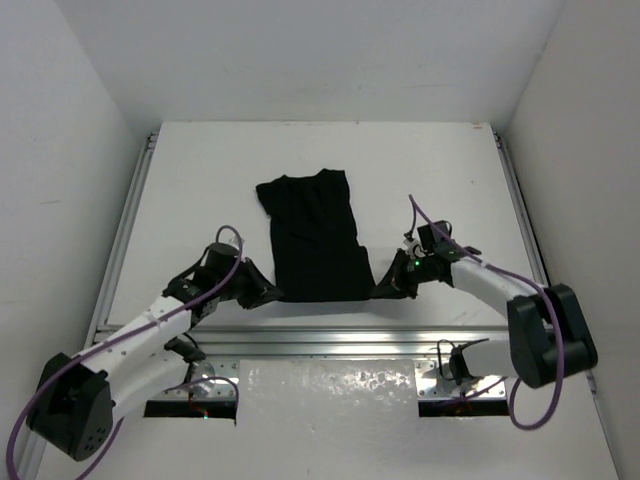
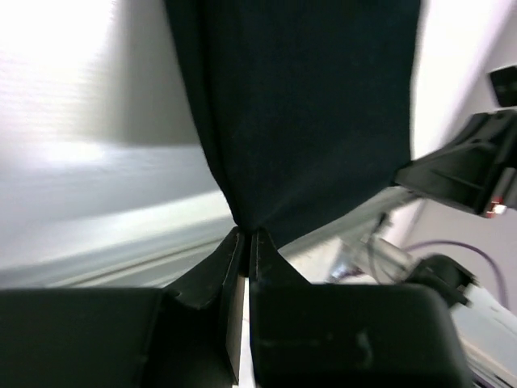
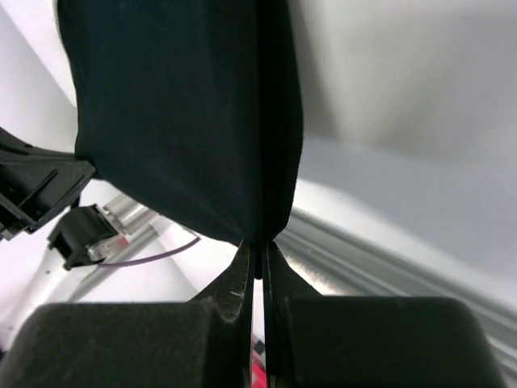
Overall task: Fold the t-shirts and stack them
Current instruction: Grab one side of the 2/3 rectangular tshirt with both arms, then fold the long partially folded tshirt into a neat square
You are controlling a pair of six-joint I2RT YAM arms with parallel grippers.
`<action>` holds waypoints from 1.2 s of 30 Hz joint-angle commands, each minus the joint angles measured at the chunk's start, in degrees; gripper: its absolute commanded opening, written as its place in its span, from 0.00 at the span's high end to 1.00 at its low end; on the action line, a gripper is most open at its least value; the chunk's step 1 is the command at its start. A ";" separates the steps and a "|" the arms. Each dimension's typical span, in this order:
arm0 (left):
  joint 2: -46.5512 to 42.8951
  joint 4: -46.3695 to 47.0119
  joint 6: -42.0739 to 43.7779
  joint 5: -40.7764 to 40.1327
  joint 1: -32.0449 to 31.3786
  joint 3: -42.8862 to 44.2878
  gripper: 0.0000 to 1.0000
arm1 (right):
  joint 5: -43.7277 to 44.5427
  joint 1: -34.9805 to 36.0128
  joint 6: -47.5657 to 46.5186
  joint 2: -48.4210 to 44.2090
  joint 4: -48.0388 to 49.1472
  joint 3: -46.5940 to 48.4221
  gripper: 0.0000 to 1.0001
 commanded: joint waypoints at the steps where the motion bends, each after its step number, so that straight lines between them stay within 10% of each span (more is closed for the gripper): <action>1: -4.50 -4.34 -3.38 1.81 -0.27 2.59 1.00 | 2.94 0.13 4.38 -6.55 -5.57 -0.48 1.00; 13: -11.36 -23.41 -11.02 -3.46 -0.62 15.87 1.00 | 4.34 0.22 2.29 -14.03 -20.34 12.17 1.00; 36: -14.55 -30.00 -14.65 -8.27 -0.80 20.86 1.00 | 7.59 2.77 -7.73 2.57 -28.68 41.42 1.00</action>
